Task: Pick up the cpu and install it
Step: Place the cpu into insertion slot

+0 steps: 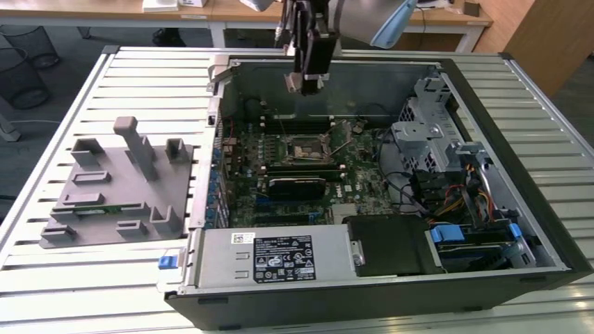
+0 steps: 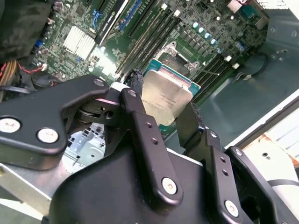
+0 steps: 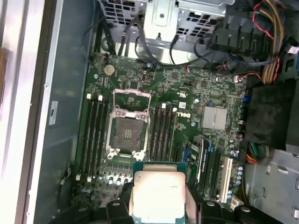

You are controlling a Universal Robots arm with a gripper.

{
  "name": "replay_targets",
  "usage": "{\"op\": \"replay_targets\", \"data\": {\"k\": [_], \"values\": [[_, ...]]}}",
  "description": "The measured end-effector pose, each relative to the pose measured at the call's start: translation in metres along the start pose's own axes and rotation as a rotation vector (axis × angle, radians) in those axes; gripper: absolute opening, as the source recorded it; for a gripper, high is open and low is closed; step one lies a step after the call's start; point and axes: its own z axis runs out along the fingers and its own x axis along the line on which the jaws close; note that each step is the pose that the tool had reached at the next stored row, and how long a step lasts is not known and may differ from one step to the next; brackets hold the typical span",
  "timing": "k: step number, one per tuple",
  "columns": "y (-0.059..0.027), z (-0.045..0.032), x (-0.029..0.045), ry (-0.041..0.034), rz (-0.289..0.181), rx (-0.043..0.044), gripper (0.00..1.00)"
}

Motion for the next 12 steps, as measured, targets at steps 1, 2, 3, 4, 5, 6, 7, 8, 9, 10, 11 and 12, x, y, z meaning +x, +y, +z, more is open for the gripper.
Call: {"op": "replay_targets", "data": {"k": [1,2,3,4,5,6,7,8,9,10,11,12], "values": [[0.0001,0.0003,0.0,-0.0003,0.011,-0.0003,0.53],[0.0,0.0007,0.0001,-0.0003,0.025,0.0,0.53],[0.0,0.001,0.0001,-0.0002,0.037,0.0004,0.53],[0.0,0.0014,0.0001,0.0001,0.05,0.001,0.53],[0.0,0.0018,0.0001,0.0006,0.062,0.0014,0.53],[0.0,0.0022,0.0001,0.0021,0.07,0.0012,0.53],[0.0,0.0026,0.0002,0.0048,0.076,0.0,0.53],[0.0,0.0028,0.0002,0.0119,0.078,-0.0028,0.53],[-0.0001,0.0031,0.0002,0.0209,0.078,-0.0066,0.53],[-0.0002,0.0033,0.0003,0.0286,0.079,-0.0104,0.53],[-0.0002,0.0038,0.0003,0.0331,0.079,-0.0139,0.53],[-0.0002,0.0044,0.0004,0.0342,0.079,-0.018,0.53]]}}
